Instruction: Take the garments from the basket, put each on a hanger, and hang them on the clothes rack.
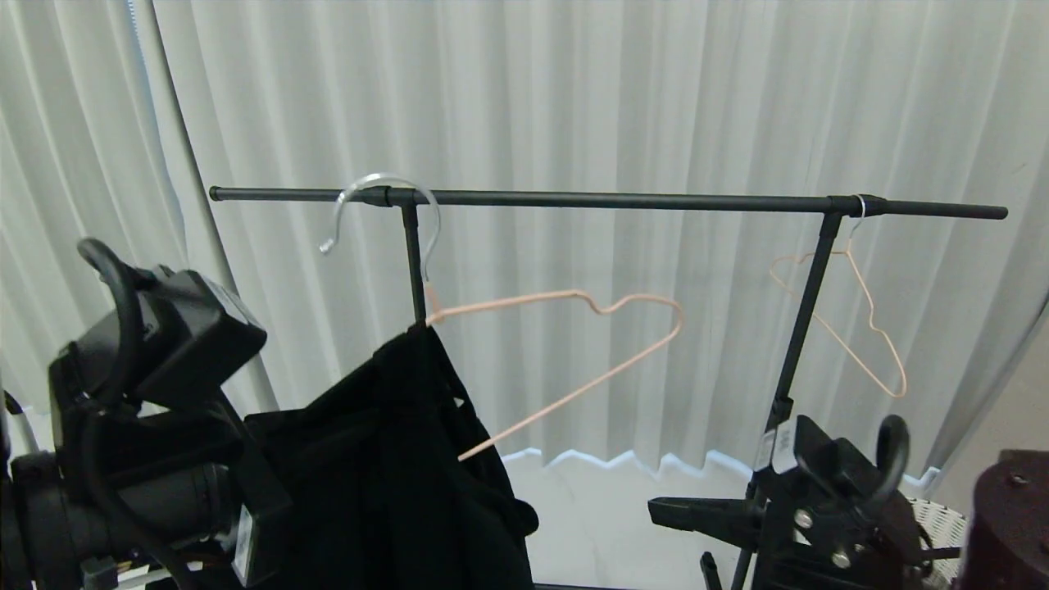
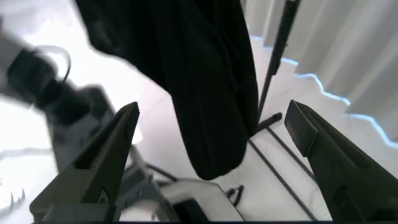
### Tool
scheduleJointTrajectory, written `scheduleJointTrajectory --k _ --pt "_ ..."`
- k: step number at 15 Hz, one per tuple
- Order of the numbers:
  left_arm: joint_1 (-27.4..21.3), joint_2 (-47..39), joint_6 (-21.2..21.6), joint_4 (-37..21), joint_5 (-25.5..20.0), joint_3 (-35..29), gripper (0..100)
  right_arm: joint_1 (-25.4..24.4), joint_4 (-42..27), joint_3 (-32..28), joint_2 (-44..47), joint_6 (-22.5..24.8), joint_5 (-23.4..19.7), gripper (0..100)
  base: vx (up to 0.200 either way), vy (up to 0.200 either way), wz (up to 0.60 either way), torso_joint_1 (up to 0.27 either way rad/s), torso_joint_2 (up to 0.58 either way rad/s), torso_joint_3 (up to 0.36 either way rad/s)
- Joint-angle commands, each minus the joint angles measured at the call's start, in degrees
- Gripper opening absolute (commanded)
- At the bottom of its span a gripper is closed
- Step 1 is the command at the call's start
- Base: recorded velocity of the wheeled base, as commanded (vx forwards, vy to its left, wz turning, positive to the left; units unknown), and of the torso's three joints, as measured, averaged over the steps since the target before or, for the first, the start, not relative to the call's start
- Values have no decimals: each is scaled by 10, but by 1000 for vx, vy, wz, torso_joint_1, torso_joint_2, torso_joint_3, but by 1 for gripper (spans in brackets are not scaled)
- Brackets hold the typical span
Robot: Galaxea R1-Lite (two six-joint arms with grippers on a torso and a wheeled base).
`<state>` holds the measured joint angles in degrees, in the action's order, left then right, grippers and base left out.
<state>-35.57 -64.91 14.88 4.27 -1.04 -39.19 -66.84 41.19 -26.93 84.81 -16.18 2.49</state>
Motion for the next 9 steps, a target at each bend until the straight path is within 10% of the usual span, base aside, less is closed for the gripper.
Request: scheduleJointTrajectory --k 1,9 --pt "2 -7 -3 0 -2 -26 0 29 76 -33 124 -51 54 100 0 0 0 0 0 0" --pt "-17 -3 -2 0 -3 -36 0 76 88 -114 201 -78 77 100 0 0 0 0 0 0"
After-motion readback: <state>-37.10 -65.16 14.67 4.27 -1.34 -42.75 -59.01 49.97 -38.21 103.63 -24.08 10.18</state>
